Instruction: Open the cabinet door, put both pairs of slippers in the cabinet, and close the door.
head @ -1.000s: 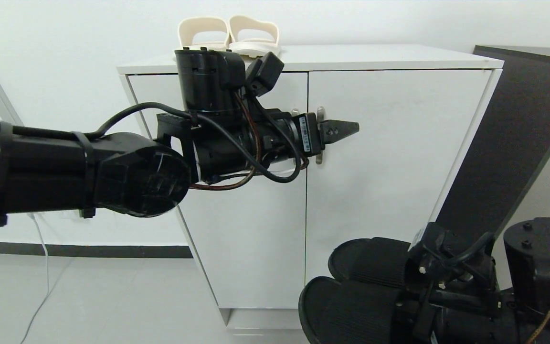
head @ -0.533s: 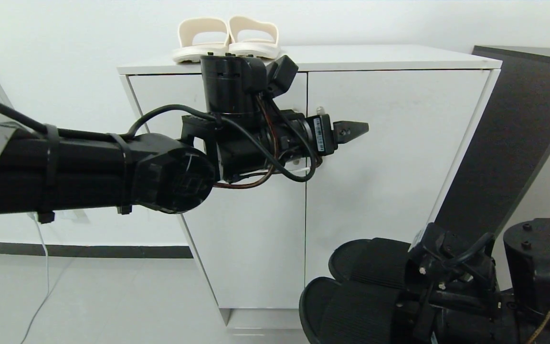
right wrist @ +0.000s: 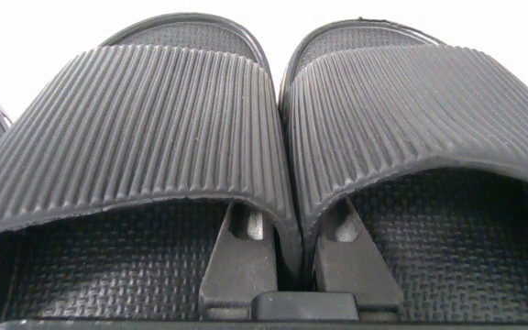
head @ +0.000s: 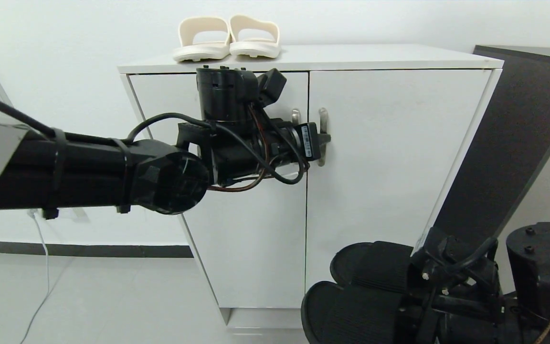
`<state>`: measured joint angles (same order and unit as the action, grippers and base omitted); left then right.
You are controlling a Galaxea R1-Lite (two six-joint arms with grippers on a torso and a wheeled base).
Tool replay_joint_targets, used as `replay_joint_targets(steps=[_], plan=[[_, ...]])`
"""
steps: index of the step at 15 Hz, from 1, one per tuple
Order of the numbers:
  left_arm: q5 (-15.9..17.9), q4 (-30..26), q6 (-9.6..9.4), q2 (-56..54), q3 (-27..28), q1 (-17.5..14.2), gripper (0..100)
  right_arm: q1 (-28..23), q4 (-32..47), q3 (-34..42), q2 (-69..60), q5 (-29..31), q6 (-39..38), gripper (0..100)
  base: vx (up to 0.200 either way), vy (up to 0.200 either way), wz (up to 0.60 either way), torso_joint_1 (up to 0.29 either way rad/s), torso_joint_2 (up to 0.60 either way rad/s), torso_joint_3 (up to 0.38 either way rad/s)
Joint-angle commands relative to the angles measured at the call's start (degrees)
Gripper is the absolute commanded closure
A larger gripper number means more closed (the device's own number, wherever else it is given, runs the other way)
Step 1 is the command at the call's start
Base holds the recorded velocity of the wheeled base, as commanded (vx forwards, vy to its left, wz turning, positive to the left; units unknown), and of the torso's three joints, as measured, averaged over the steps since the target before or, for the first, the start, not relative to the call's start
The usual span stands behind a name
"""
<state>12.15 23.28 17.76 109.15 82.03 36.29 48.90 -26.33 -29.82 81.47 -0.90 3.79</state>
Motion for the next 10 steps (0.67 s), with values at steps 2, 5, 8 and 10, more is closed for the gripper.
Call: replay_joint_targets(steps=[2, 5, 8, 10], plan=[[0.2, 0.1, 0.08, -7.0, -7.0, 1.1, 100, 0.1, 0.1, 0.6, -1.8, -1.4, 0.5, 100, 0.0, 0.0, 0.0, 0.0, 0.0, 0.0], [0.2, 0.1, -0.01, -11.6, -11.4, 3.2, 100, 0.1, 0.1, 1.3, -2.5, -2.4, 1.2, 100, 0.0, 0.0, 0.0, 0.0, 0.0, 0.0], [-0.6, 0.0, -0.1, -16.3, -15.0, 4.8, 100, 0.1, 0.1, 1.4, -2.5, -2.4, 1.2, 100, 0.0, 0.0, 0.0, 0.0, 0.0, 0.0], [-0.6, 0.0, 0.08, -18.5, -16.2, 4.8, 100, 0.1, 0.1, 1.4, -2.5, -2.4, 1.2, 100, 0.0, 0.0, 0.0, 0.0, 0.0, 0.0]])
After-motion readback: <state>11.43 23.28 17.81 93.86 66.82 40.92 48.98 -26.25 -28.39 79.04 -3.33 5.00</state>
